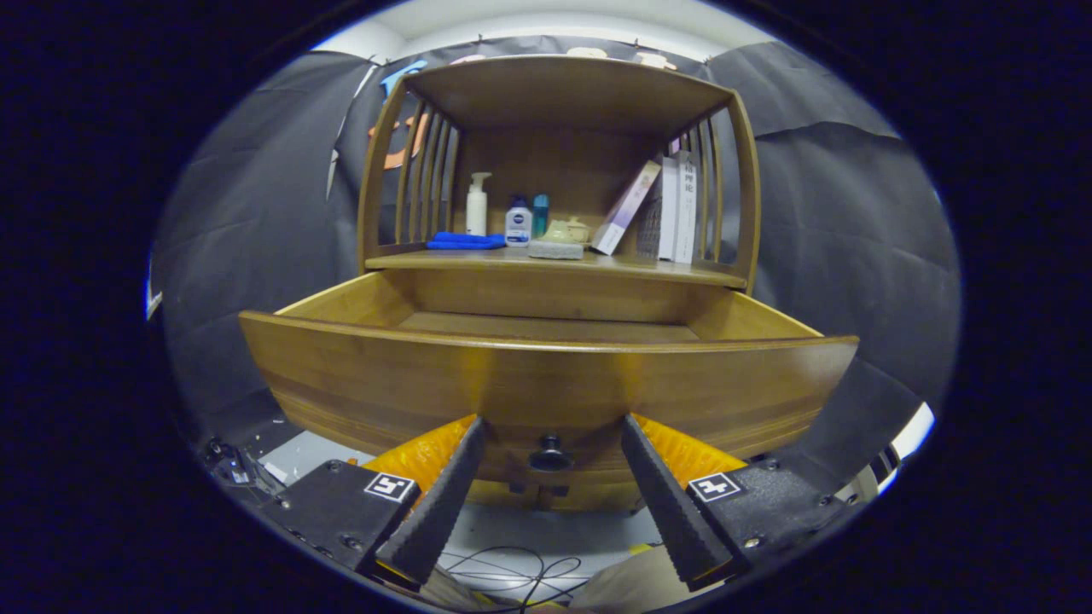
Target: Pull open the drawer, take out the items inside it, and place them on the countertop above the cabinet.
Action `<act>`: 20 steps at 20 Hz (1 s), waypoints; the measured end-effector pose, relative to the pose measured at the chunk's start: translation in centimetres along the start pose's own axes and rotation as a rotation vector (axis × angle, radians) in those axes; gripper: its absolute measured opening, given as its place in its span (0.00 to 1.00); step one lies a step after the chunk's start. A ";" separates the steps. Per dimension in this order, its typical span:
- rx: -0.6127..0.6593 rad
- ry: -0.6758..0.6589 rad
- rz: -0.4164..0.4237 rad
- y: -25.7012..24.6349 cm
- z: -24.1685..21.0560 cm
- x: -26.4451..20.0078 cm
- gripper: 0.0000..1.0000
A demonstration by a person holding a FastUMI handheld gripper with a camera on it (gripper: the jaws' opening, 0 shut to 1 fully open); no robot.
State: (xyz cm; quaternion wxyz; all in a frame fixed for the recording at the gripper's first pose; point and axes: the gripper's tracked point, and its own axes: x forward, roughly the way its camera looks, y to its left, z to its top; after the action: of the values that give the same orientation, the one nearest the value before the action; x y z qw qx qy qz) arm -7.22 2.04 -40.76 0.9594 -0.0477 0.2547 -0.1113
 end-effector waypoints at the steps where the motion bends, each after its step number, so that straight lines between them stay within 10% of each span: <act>1: -0.009 -0.001 -0.002 0.2 0.2 0.4 1.00; 20: -0.007 0.034 -0.025 0.6 5.4 12.2 1.00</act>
State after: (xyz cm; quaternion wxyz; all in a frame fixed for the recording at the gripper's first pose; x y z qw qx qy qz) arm 5.94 -0.11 -42.02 0.9533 -0.0523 0.2706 -0.1232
